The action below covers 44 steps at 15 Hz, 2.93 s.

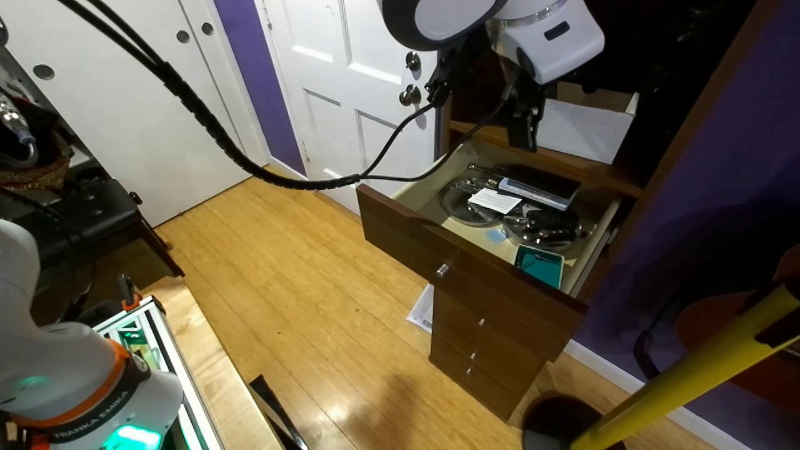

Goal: Put the small white drawer in the top drawer and then close the drawer

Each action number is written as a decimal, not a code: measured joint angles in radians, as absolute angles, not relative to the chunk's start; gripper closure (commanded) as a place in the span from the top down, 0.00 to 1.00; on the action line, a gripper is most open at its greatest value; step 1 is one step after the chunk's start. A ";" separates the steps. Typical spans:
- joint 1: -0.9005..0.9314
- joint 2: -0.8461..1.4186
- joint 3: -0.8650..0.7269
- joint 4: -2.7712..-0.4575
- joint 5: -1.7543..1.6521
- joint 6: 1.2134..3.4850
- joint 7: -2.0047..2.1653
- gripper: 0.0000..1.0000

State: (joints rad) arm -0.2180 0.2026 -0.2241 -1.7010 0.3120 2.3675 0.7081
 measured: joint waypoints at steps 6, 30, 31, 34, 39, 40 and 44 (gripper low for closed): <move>-0.218 0.213 -0.229 -1.697 0.287 2.367 0.727 0.58; -0.216 0.028 -0.229 -1.753 0.204 2.137 0.557 0.01; -0.218 -0.005 -0.229 -1.776 0.194 2.117 0.522 0.01; -0.223 -0.100 -0.234 -1.860 0.192 2.085 0.342 0.01; -0.234 -0.171 -0.287 -1.951 0.235 2.035 -0.005 0.04; -0.235 -0.171 -0.294 -1.955 0.240 2.035 -0.033 0.04; -0.234 -0.171 -0.294 -1.960 0.243 2.035 -0.051 0.01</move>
